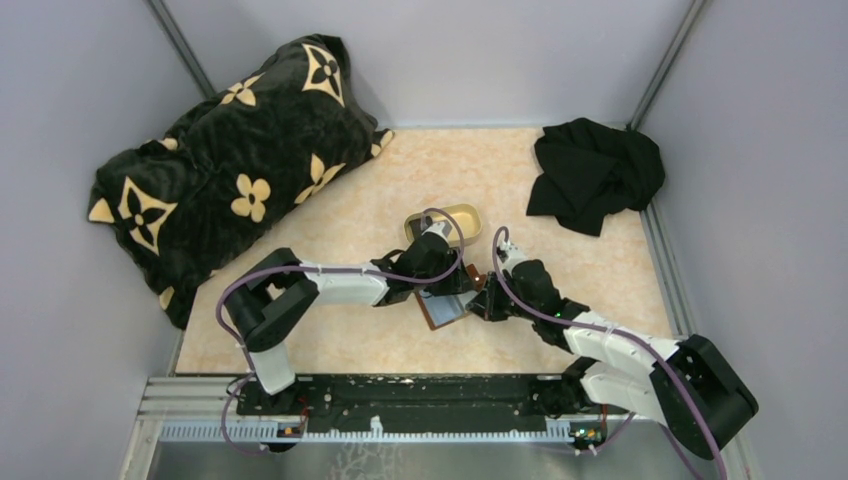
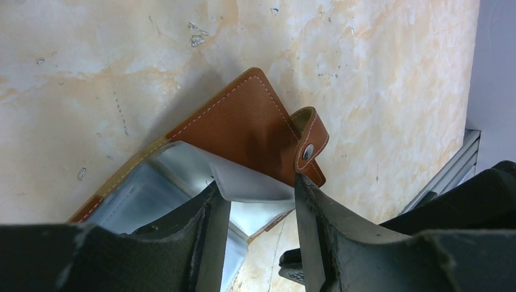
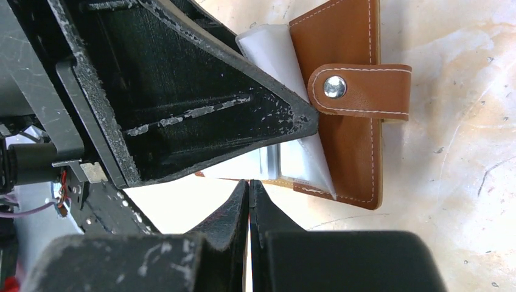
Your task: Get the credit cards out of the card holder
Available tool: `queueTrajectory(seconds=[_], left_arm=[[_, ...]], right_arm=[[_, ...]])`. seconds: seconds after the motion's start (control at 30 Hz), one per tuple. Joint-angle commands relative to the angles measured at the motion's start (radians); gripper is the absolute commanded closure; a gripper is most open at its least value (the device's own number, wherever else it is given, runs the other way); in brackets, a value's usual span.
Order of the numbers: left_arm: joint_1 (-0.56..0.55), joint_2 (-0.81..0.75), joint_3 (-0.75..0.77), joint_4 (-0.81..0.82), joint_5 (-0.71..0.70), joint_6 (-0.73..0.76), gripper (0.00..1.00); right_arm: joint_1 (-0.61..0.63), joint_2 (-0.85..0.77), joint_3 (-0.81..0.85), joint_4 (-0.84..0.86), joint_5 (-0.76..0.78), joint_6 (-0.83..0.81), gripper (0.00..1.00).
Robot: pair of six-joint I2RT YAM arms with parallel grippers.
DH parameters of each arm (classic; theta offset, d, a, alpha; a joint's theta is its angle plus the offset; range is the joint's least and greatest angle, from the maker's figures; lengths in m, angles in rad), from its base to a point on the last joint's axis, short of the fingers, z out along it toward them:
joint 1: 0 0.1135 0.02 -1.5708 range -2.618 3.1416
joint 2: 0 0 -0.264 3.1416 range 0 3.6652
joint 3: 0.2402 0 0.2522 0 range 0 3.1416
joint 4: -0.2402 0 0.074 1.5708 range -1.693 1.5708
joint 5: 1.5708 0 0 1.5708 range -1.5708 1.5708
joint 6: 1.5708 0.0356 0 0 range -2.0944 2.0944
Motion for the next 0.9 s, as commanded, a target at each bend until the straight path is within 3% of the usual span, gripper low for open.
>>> queueTrajectory(seconds=[0.0,0.6,0.87], left_arm=[[-0.004,0.014,0.038,-0.008,0.002,0.023,0.51],[-0.004,-0.107,0.03,-0.094,-0.021,0.068,0.49],[-0.004,-0.212,-0.083,-0.147,-0.074,0.031,0.48]], right_arm=[[0.002,0.005,0.053,0.018,0.026,-0.018,1.0],[-0.078,0.254,0.178,0.109,0.091,-0.094,1.0],[-0.093,0.345,0.186,0.119,0.063,-0.116,1.0]])
